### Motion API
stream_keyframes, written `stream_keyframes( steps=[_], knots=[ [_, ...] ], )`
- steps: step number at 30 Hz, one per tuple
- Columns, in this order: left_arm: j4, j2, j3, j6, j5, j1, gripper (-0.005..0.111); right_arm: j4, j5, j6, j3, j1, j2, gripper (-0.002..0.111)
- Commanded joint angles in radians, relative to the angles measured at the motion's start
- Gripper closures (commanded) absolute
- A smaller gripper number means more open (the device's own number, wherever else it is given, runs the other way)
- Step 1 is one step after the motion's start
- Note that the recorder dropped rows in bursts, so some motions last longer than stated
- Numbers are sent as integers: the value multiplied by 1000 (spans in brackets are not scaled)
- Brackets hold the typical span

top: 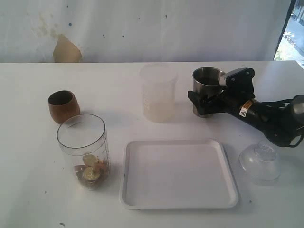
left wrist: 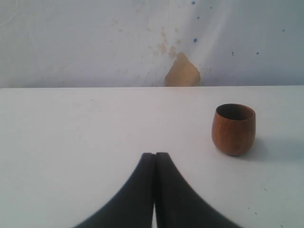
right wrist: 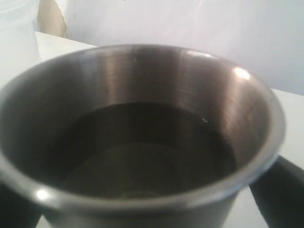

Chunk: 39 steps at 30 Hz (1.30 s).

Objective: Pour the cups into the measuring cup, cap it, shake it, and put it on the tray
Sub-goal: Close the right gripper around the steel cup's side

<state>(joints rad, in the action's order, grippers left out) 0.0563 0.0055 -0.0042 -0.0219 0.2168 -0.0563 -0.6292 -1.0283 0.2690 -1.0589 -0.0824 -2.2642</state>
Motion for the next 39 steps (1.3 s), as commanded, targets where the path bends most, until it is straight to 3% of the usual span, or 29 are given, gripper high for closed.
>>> stream_keyframes(
  steps=[1,12,17,21,39],
  knots=[
    [4,-6,4,0,-13,6,107,1,-44,0,1,-6,-1,4],
    [4,-6,4,0,-13,6,107,4,-93,5,1,-6,-1,6],
    [4,-6,4,0,-13,6,107,4,-88,-3,1,-6,-1,32],
    [4,-6,4,0,-13,6,107,4,-84,-1,1,-6,-1,45],
    [4,-6,4,0,-13,6,107,57,-34,82,1,-6,-1,56]
  ],
)
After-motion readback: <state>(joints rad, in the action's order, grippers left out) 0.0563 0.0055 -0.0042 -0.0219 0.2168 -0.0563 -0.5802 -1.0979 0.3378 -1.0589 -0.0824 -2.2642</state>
